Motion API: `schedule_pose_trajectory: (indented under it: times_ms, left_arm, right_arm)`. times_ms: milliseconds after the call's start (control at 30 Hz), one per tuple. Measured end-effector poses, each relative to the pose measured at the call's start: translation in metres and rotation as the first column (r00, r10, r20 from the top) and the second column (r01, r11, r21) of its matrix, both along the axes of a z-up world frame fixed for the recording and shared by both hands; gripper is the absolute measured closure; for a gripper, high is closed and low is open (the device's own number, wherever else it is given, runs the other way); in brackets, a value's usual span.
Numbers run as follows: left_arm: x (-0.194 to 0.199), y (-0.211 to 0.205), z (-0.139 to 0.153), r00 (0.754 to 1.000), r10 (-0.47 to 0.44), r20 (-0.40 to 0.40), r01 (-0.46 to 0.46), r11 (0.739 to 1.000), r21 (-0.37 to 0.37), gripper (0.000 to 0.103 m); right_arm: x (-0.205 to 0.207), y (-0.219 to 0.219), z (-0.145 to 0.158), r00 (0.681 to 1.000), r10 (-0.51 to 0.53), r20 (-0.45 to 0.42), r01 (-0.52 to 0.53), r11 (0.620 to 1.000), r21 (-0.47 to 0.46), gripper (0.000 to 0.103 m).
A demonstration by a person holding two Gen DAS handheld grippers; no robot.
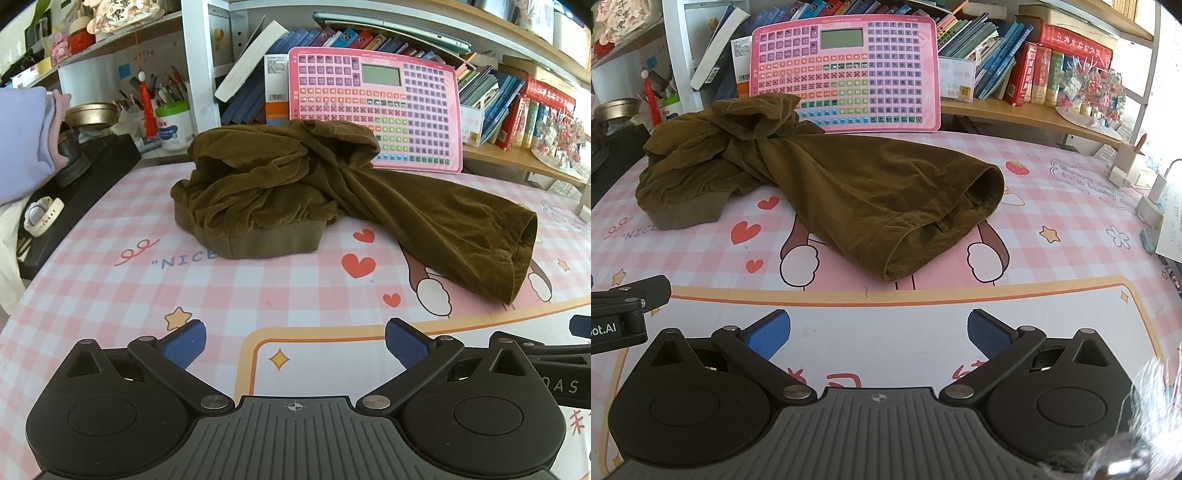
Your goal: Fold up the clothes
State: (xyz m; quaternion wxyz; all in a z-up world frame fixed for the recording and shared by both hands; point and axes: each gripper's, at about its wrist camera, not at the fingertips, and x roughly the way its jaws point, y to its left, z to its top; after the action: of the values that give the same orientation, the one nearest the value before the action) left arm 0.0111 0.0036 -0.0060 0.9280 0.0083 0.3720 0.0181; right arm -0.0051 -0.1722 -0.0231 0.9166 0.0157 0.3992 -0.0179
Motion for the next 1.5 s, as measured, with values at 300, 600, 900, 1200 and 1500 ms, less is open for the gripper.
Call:
schedule_pose_trajectory:
  times_ms: [300,600,900,1200,1500]
  left_arm:
    - [0.002,0.001,0.0,1.0,-0.002,-0.003,0.002,1.0,-0.007,0.0]
    - [0.002,0.0,-0.001,1.0,-0.02,-0.014,0.02,0.999,-0.025,0.0]
    - [0.001,0.0,-0.002,1.0,-0.025,-0.008,0.024,0.999,-0.041,0.0]
    - [0.001,0.005,0.001,0.999,-0.032,0.039,0.035,0.997,-0.075,0.0]
    - [0.035,0.031,-0.001,0.999,0.007,-0.037,-0.01,0.996,-0.094,0.0]
  right_arm:
    - [0.002,-0.001,-0.002,1.0,-0.007,-0.009,0.007,1.0,0.005,0.0]
    - [0.004,-0.002,-0.004,0.999,-0.007,-0.041,0.008,0.999,0.031,0.0]
    - [0.002,-0.005,-0.004,0.999,0.001,-0.036,0.002,0.997,0.082,0.002]
    - [-0.002,-0.004,-0.008,0.999,0.022,-0.036,-0.019,0.996,0.088,0.002]
    - [-0.001,-0.017,-0.011,0.998,-0.03,-0.063,0.039,0.986,0.159,0.002]
